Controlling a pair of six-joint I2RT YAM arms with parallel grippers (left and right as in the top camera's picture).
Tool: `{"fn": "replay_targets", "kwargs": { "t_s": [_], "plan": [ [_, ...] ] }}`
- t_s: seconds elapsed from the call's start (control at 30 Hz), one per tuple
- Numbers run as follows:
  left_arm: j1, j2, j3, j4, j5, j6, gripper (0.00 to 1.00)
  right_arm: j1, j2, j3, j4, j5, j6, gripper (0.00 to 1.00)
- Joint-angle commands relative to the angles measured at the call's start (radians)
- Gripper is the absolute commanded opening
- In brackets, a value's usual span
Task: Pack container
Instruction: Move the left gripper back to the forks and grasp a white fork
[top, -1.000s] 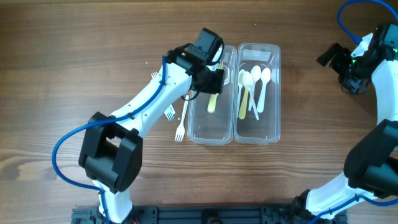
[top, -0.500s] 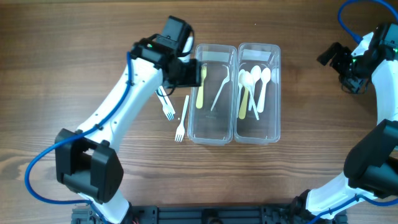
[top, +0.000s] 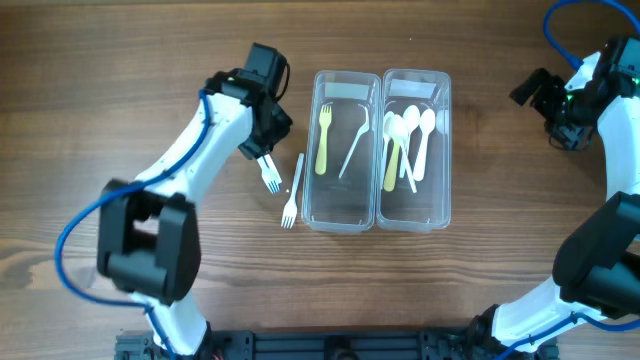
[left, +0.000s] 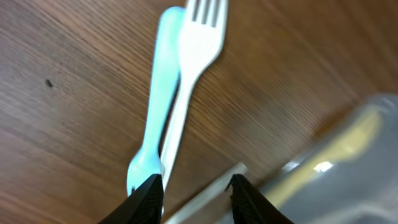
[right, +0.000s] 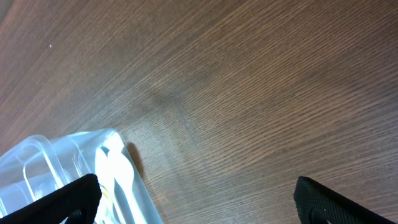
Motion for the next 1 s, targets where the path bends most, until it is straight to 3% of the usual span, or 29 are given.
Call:
{"fn": "replay_targets", "kwargs": {
  "t_s": [0.0, 0.23, 0.97],
  "plan": [
    [-0.001, 0.09, -0.014, 0.025, -0.052, -0.095, 0.38, 0.003, 0.006, -0.003, 0.002, -0.013, -0.002, 1.0],
    [0.01, 0.134, -0.014, 0.106, -0.074, 0.105, 0.38, 0.003, 0.006, -0.003, 0.002, -0.012, -0.002, 1.0],
    [0.011, 0.213, -0.014, 0.122, -0.117, 0.119, 0.37, 0.003, 0.006, -0.003, -0.002, -0.013, -0.002, 1.0]
  ]
}}
